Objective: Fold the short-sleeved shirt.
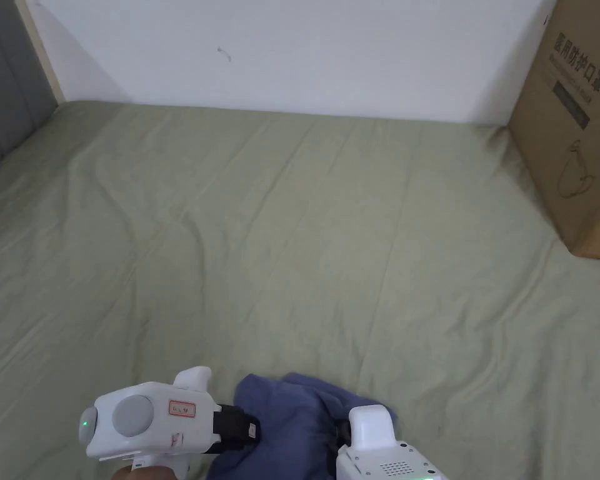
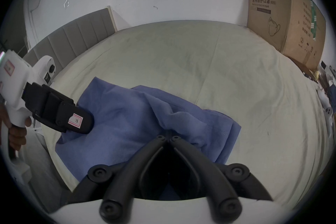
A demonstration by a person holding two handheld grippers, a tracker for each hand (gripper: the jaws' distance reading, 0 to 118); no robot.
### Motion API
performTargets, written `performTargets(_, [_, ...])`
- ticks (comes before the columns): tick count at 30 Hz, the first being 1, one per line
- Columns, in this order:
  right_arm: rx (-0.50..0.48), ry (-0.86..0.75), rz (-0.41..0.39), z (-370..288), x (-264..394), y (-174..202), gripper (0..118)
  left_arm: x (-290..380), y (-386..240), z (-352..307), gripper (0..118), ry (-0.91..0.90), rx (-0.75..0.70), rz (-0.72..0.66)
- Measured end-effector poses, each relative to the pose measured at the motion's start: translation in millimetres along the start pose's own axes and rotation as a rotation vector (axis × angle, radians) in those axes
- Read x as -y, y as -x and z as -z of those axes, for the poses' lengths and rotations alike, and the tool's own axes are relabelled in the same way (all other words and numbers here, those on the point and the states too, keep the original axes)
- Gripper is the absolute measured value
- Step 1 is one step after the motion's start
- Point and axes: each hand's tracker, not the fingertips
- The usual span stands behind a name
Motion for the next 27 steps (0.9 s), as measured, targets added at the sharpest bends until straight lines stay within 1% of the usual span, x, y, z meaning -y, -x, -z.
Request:
performTargets(3, [-0.002,-0.037,0.021,-15,-15,0,0,-10,0,-21,13,-0.022,0.019,0.02])
performTargets(4, [0.006,-0.071,0.02,-22,-21,-1,0,-16,3,-31,13,-0.04,0.037,0.029])
performTargets(6, [0.004,-0.114,0.008,-31,-35,-2,0,-30,8,-51,13,-0.07,0.018,0.038])
performTargets(9, [0.012,-0.179,-0.032,-45,-59,-2,0,-56,30,-87,13,-0.119,-0.096,0.095])
performTargets(13, [0.039,-0.248,-0.073,-55,-86,4,0,-92,81,-142,13,-0.165,-0.214,0.078])
performTargets(18, [0.057,-0.3,-0.101,-52,-115,19,0,-132,147,-209,13,-0.206,-0.419,0.07])
performTargets(23, [0.069,-0.33,-0.089,-37,-135,32,0,-161,214,-253,13,-0.202,-0.57,-0.021])
performTargets(27, [0.073,-0.34,-0.076,-24,-145,40,0,-175,255,-266,13,-0.193,-0.664,-0.077])
